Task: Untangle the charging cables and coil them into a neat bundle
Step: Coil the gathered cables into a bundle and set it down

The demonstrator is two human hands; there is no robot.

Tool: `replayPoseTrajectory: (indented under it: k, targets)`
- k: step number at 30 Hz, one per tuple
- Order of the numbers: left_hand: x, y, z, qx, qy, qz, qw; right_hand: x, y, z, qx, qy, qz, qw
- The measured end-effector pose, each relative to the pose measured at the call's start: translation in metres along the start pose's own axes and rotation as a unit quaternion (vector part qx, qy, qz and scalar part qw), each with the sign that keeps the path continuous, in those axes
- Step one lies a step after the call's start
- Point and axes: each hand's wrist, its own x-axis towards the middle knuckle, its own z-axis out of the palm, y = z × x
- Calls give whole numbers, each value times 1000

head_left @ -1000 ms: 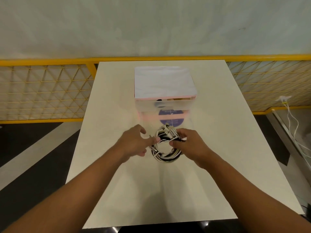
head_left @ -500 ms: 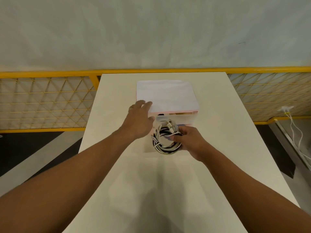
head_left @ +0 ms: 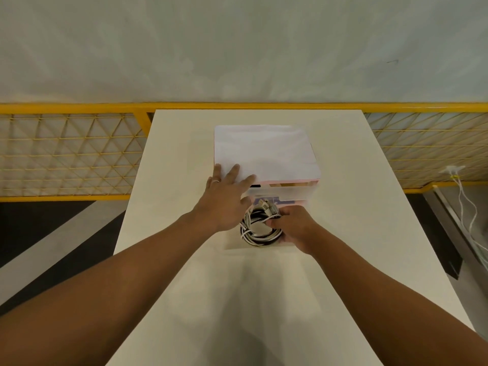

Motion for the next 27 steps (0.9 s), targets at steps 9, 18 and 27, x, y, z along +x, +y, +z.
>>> replayPoseTrajectory:
  k: [9,18,27]
  targets:
    - [2,-5,5,-7,9,16,1000,13,6,14,-61,88,-12,994]
    - [0,-5,4,-2,8,19,1000,7,2,14,-286,136,-48,947]
    - [-1,-3,2,-2,-4,12,1000,-11,0,8,-315,117,-53,940]
